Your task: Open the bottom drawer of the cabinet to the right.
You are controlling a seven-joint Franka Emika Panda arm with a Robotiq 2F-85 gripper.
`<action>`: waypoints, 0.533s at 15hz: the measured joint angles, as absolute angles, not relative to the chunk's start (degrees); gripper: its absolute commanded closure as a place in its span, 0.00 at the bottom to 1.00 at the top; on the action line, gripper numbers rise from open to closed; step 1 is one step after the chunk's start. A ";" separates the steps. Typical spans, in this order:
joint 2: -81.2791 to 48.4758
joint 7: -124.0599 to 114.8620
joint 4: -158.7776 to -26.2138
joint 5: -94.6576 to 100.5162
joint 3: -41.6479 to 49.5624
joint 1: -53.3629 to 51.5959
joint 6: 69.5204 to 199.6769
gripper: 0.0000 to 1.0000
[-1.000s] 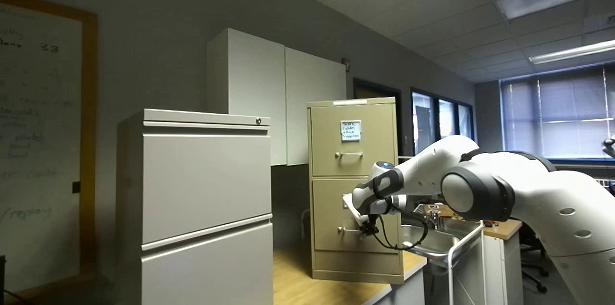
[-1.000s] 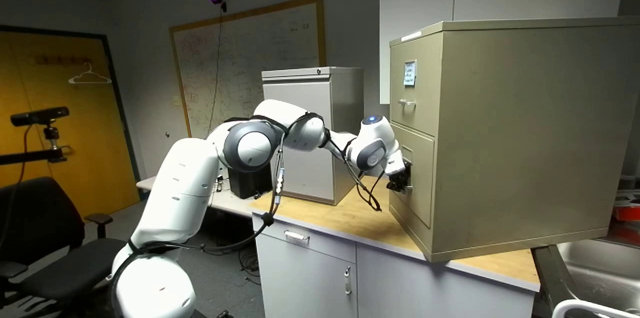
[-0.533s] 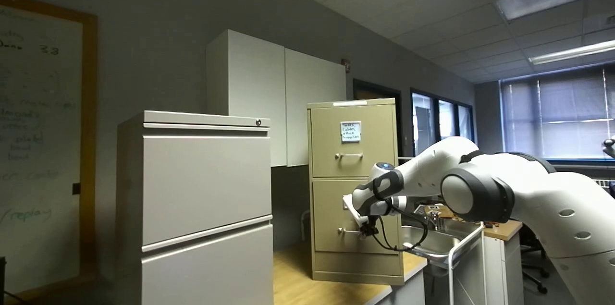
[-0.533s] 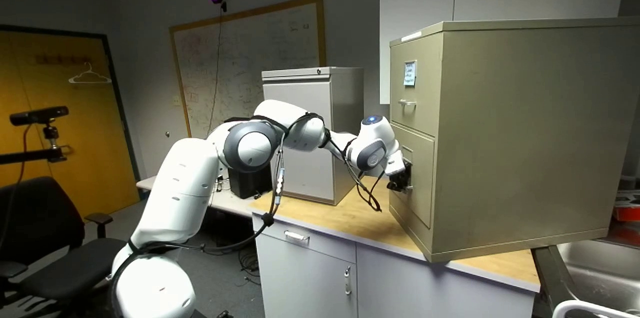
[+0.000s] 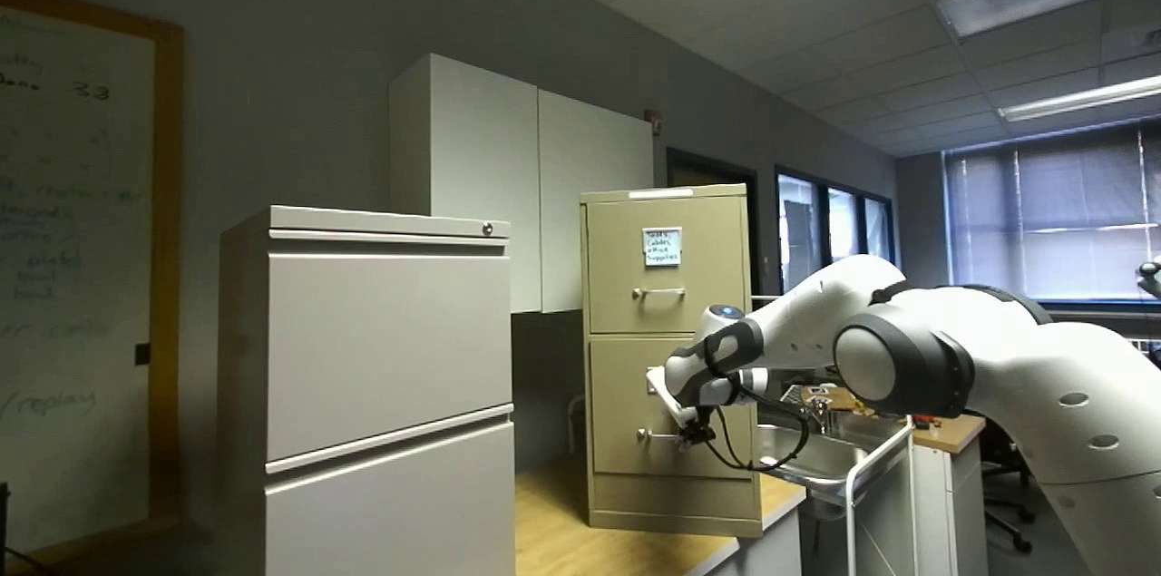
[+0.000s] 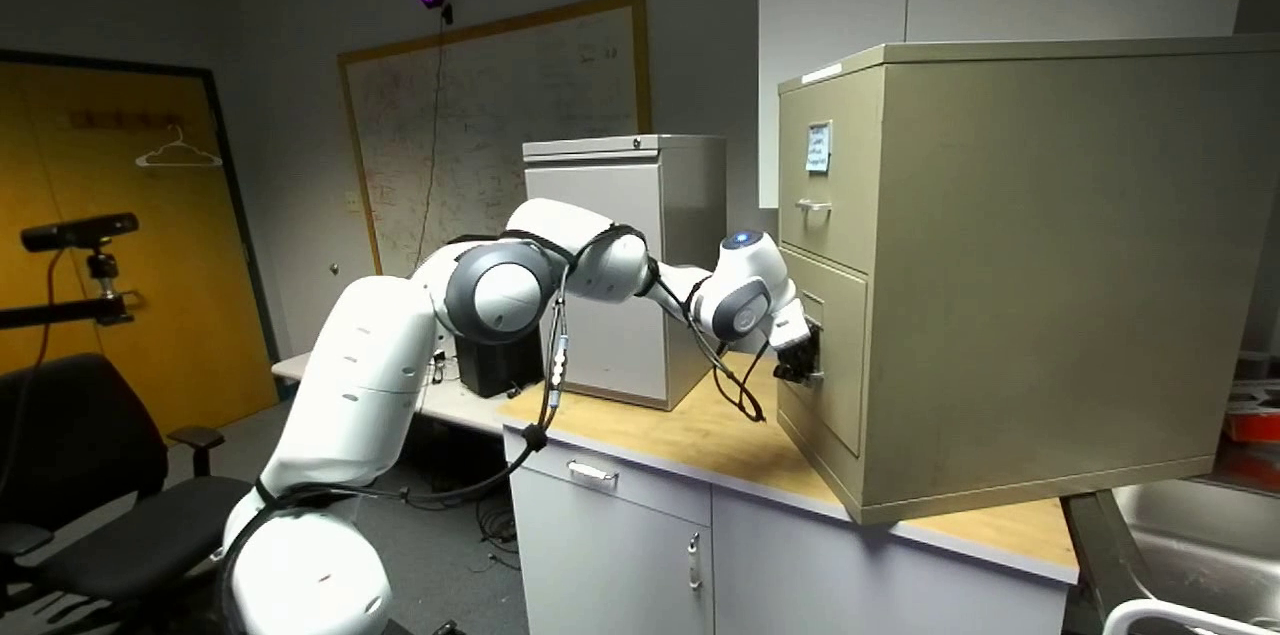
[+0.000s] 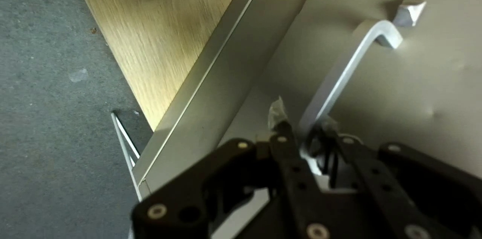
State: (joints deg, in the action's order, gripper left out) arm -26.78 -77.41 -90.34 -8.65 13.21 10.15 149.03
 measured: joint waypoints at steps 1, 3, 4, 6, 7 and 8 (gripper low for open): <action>-26.41 -76.89 -91.50 -7.63 13.27 9.92 150.83 0.96; -25.40 -76.83 -94.19 -5.33 13.71 9.09 154.50 0.96; -25.06 -76.84 -94.98 -4.42 14.02 8.68 155.37 0.96; -24.88 -76.80 -95.14 -3.61 14.20 8.41 155.22 0.96; -24.88 -76.65 -95.03 -3.52 14.20 8.41 154.96 0.96; -24.88 -76.54 -94.95 -3.25 14.20 8.39 154.75 0.96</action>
State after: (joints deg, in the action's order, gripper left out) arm -24.88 -76.54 -94.95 -3.25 14.20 8.39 154.75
